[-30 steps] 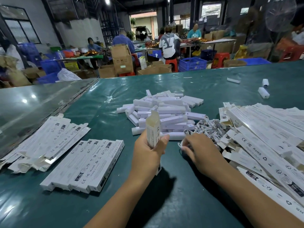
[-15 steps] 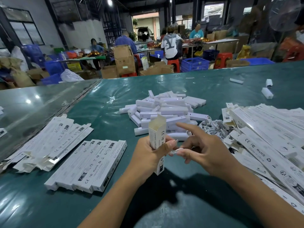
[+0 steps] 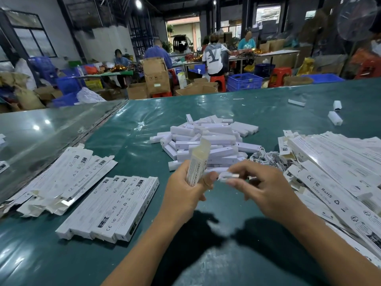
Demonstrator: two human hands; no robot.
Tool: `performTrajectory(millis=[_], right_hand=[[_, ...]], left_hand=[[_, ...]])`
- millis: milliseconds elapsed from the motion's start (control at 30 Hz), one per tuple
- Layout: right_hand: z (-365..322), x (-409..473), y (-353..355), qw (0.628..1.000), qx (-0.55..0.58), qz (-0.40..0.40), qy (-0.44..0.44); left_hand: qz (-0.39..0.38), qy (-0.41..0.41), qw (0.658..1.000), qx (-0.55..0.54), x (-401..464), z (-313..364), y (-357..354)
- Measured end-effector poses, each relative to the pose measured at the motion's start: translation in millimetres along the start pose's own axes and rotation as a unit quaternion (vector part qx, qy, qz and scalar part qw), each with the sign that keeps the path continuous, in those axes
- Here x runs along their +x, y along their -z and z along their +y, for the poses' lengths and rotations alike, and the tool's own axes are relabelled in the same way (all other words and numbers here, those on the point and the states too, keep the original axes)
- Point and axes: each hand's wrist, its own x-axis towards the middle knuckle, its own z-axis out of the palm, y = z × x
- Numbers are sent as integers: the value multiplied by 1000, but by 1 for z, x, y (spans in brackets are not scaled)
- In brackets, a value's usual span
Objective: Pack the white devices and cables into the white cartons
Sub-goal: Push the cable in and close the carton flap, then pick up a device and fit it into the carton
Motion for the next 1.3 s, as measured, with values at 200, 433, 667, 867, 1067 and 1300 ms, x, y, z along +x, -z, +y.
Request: performTrajectory(millis=[200,433,667,867,1067,1300], right_hand=[[-7,3,9,993,32,112,3],[-9,4,10,964,-230,70,115],[-14,1,-2,974,-207,62,72],[-17,-3,-16,992,-22,114,-53],[-25,-5,-19,996,-27,87,-12],[-28,-8,-19,986,-55,133,86]], left_hand=[[-29,-102,963,248,2,-8,6],[-43,-106,947,301,1,-9,1],[-43,-122,943,307,-4,-3,-3],[-38,-131,952,276,-7,0,-7],[11,-110,977,184,-6,3,-10],[2,-83,996,17,-16,11,-29]])
